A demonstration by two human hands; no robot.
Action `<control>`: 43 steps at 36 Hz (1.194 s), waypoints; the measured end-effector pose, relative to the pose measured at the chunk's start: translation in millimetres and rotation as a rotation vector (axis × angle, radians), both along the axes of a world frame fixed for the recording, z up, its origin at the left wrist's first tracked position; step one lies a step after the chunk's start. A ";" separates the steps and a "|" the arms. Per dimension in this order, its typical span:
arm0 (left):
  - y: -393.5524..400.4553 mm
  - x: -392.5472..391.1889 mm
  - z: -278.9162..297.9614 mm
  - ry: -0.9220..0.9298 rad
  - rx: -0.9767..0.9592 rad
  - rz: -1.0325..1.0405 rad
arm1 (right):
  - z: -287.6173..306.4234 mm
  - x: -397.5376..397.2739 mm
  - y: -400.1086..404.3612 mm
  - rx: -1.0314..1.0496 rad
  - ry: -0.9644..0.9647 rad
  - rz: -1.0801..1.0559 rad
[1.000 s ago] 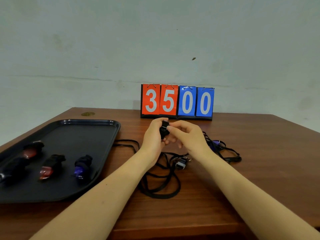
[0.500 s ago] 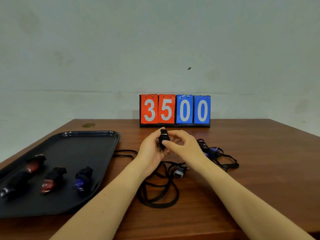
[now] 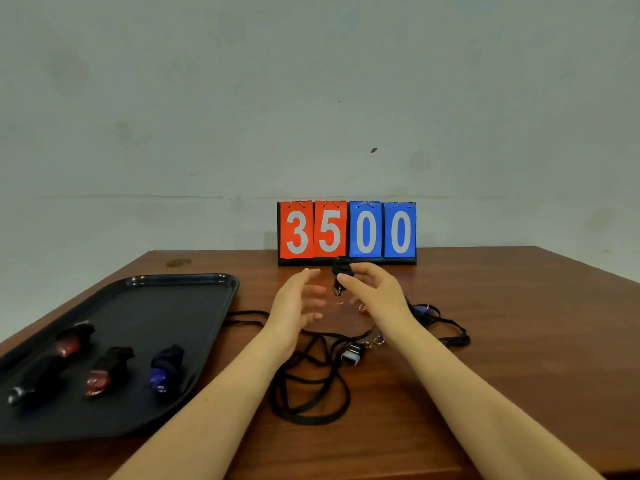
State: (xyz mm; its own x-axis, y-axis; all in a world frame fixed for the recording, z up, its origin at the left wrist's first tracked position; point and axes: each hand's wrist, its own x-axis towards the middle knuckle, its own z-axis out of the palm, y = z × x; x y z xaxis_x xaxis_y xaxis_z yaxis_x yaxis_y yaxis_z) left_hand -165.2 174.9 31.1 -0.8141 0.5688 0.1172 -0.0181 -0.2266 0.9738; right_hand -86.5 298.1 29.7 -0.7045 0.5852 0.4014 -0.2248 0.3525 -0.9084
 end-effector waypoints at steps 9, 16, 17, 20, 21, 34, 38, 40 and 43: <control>0.9 9.4 -1.9 0.326 -0.203 0.142 | 0.6 7.0 3.2 -0.013 -0.043 -0.027; -27.4 13.7 16.3 0.424 -0.310 0.151 | 15.1 14.2 -21.8 0.065 -0.063 0.024; -38.9 11.8 19.2 0.475 -0.337 0.167 | 21.2 13.2 -29.0 0.070 -0.050 0.029; -84.0 3.3 29.8 0.707 -0.431 0.239 | 42.4 10.7 -58.0 0.027 0.034 0.088; -100.4 -2.2 33.4 0.754 -0.453 0.258 | 47.5 9.3 -67.5 0.004 0.056 0.119; -288.3 -99.8 18.2 0.601 -0.855 0.609 | 36.9 -57.2 -172.4 0.001 -0.156 0.329; -316.5 -114.8 -2.1 0.430 -0.841 0.608 | 23.7 -88.4 -190.7 -0.022 -0.248 0.326; -324.5 -118.1 -9.4 0.364 -0.801 0.588 | 19.5 -102.1 -198.1 -0.028 -0.256 0.322; -328.9 -121.4 -17.3 0.383 -0.771 0.547 | 18.3 -114.4 -204.0 0.020 -0.282 0.314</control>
